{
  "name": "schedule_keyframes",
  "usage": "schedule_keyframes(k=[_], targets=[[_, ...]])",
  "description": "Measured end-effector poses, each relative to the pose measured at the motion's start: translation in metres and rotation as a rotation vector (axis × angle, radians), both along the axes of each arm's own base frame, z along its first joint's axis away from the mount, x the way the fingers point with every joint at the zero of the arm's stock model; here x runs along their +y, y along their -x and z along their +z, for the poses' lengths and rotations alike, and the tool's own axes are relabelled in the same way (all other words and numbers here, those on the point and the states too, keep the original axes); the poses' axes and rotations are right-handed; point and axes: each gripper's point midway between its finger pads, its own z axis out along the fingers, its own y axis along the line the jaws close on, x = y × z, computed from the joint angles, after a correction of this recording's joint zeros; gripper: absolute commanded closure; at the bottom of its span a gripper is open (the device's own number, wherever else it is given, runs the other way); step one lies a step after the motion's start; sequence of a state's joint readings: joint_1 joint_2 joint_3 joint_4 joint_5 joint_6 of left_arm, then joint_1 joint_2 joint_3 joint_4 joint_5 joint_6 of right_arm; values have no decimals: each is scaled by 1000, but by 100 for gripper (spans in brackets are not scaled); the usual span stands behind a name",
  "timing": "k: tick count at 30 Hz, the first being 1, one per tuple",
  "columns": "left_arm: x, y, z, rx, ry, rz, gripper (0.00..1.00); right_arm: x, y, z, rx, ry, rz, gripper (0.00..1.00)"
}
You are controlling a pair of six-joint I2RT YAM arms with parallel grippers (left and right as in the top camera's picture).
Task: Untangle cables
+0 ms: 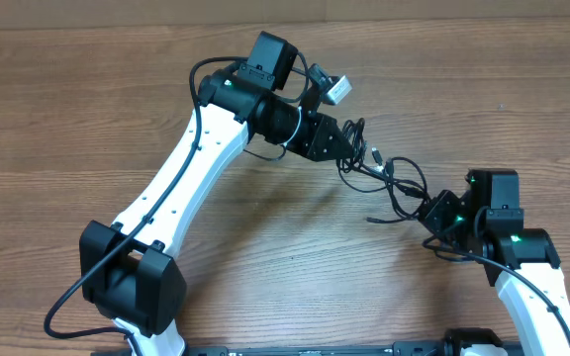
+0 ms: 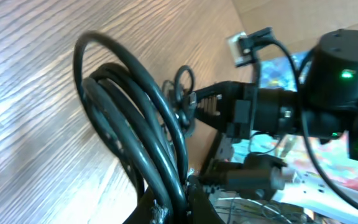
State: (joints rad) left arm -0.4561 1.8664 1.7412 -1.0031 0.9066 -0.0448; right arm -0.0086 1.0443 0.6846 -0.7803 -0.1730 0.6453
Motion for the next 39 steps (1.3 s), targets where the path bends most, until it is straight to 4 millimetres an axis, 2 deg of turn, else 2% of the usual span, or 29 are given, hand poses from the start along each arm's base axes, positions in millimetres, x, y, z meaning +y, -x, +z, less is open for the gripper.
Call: schedule_keyframes(k=[6,9,14,17,19,21,25,32,36,39], targets=[[11,-3,-15,-1,-98,39,96,-7,1,-1,15,25,-71,96],[17,-4,-19,6,-125,55,96,-8,-10,4,-35,28,-77,95],[41,-20,-16,-14,-156,128,96,3,-43,29,-221,14,42,69],[55,-27,-9,-41,-163,167,96,16,-50,40,-287,-34,131,49],[58,-28,-4,-55,-163,178,96,25,-51,44,-309,-72,181,41],[57,-27,-2,-63,-161,176,96,37,-48,49,-322,-131,233,38],[45,-24,3,-94,-138,147,96,60,-36,55,-304,-270,311,37],[20,-27,21,-161,-34,99,96,76,-10,49,-113,-485,200,34],[7,-27,36,-179,51,76,96,80,-12,54,-105,-539,173,32],[1,-24,41,-162,82,70,96,82,-24,66,-211,-515,243,33]])
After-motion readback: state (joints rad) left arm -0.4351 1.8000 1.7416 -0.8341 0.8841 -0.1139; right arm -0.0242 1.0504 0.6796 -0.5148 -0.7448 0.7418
